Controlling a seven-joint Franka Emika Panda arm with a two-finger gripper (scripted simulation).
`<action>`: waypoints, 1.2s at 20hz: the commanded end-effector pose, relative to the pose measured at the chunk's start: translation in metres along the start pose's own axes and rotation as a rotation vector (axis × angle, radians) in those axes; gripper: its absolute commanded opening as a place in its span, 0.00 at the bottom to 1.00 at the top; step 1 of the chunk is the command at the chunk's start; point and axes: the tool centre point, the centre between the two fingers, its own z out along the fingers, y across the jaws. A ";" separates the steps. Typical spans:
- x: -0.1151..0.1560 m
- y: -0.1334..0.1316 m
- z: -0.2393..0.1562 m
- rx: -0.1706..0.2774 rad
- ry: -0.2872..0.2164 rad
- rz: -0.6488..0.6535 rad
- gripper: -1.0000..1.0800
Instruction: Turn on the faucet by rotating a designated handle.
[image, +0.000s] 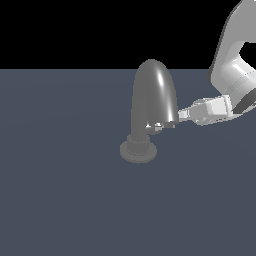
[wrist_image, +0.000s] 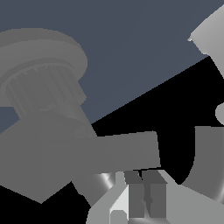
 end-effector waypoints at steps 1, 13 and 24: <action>0.007 -0.002 0.000 0.000 -0.001 0.002 0.00; 0.075 -0.023 0.001 -0.002 -0.013 0.029 0.00; 0.053 -0.044 0.001 -0.008 0.001 -0.011 0.00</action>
